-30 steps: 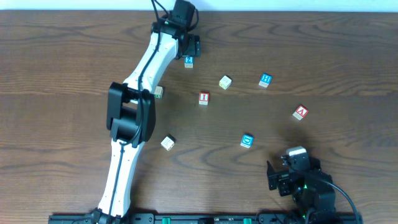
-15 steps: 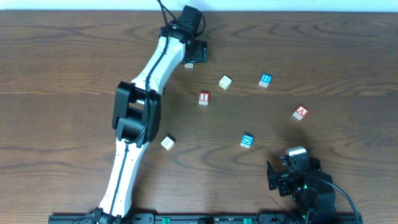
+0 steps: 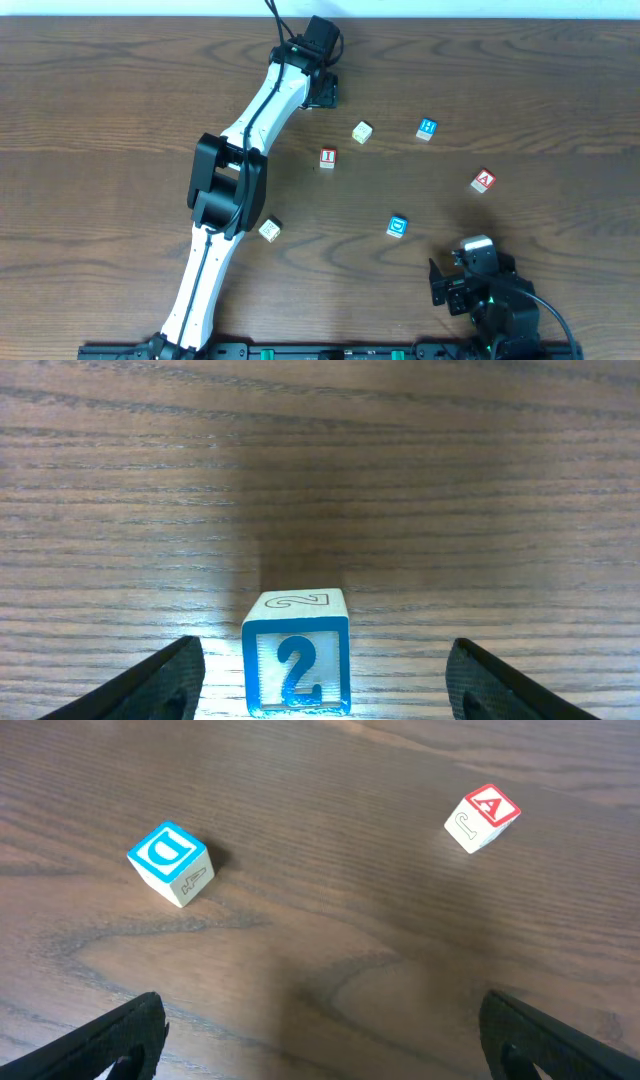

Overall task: Spell out Ai2
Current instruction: 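Lift the blue 2 block and carry it beside the I block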

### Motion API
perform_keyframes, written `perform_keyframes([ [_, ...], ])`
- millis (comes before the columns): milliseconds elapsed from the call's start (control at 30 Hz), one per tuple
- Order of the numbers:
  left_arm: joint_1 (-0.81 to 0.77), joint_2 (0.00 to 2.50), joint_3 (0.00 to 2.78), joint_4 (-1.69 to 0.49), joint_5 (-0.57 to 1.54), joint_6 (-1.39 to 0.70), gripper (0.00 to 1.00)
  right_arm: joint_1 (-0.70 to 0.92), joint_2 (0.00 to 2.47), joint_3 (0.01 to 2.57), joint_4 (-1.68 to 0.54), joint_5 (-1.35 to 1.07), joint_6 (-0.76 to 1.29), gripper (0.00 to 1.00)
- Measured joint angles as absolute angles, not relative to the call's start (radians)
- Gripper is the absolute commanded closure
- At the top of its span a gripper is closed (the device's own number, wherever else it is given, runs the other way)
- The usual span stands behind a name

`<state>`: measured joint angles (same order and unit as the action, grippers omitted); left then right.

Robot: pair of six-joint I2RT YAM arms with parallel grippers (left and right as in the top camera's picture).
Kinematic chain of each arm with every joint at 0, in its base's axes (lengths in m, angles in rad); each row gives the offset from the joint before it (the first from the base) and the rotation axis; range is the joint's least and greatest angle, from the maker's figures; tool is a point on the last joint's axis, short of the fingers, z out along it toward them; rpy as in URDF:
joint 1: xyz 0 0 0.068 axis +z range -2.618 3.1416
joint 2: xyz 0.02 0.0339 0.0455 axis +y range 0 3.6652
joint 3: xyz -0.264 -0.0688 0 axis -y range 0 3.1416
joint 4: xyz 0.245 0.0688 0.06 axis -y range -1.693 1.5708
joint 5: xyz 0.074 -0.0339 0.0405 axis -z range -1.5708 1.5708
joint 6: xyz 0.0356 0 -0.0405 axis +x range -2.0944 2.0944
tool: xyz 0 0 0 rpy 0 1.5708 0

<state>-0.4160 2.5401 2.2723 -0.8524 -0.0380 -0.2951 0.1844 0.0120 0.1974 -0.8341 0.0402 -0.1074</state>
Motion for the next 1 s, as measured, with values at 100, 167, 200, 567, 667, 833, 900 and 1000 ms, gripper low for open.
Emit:
perform_keyframes([
  [100,-0.416,2.54,2.271,-0.852,-0.039,-0.303,0.32,0.184,0.012,0.197,-0.834,0.04,-0.107,0.01],
  [167,-0.416,2.54,2.27,-0.852,-0.041,-0.31,0.36,0.184,0.012,0.197,-0.834,0.04,-0.107,0.01],
  [200,-0.416,2.54,2.27,-0.853,-0.042,-0.313,0.37,0.184,0.012,0.197,-0.834,0.04,-0.107,0.01],
  [567,-0.416,2.557,2.268,-0.875,-0.045,-0.326,0.47,0.184,0.012,0.197,-0.834,0.04,-0.107,0.01],
  [667,-0.416,2.573,2.267,-0.879,-0.045,-0.333,0.47,0.184,0.012,0.197,-0.834,0.04,-0.107,0.01],
  [833,-0.416,2.576,2.267,-0.878,-0.048,-0.34,0.51,0.184,0.012,0.197,-0.834,0.04,-0.107,0.01],
  [900,-0.416,2.576,2.267,-0.878,-0.049,-0.34,0.53,0.184,0.012,0.197,-0.834,0.04,-0.107,0.01],
  [1000,-0.416,2.576,2.267,-0.878,-0.049,-0.34,0.56,0.184,0.012,0.197,-0.834,0.04,-0.107,0.01],
])
